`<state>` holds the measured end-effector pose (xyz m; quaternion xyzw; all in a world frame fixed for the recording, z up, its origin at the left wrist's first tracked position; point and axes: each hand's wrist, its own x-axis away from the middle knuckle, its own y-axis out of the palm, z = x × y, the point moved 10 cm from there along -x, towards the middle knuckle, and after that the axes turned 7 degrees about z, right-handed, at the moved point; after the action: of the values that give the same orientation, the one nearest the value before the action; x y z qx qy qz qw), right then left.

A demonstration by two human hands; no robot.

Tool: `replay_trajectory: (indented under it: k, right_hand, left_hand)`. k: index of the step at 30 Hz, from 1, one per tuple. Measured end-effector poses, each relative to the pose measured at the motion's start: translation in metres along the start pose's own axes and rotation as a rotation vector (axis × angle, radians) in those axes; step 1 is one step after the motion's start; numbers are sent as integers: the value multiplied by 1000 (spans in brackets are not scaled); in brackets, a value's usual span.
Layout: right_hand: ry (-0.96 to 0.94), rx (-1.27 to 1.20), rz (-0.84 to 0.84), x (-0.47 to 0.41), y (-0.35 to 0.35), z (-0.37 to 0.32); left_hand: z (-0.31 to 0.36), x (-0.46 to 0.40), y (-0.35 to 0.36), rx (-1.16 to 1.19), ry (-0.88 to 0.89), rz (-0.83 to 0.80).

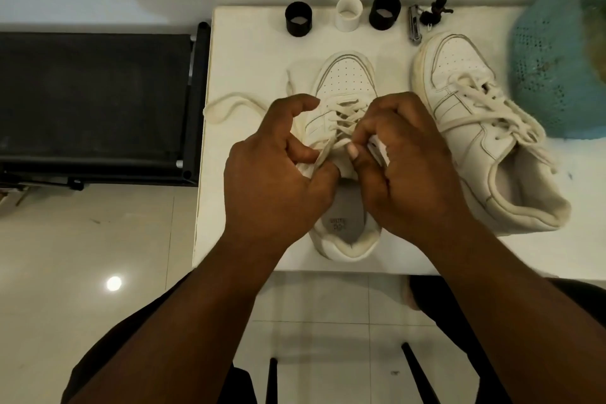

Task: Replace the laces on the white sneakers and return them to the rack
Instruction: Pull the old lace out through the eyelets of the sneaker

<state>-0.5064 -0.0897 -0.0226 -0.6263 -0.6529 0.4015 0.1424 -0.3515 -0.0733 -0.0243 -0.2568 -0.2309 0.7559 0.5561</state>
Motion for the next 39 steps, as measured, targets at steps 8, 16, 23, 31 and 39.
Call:
replay_trajectory:
  k: [8,16,23,31,39]
  right_hand:
    - [555,-574,50,1,0,38]
    - [195,4,-2,-1,-1,9]
    - [500,-228,241,-1,-26,51]
    - [274,-103,-130,1,9,17]
    - [280,-154,158,-5,-19,26]
  left_hand:
    - [-2,1,2,67,-22,1]
    - [1,1,4,139,26,1]
    - [-3,3,5,119,18,-23]
    - [-1,2,4,122,44,-4]
    - [-2,2,6,111,39,-33]
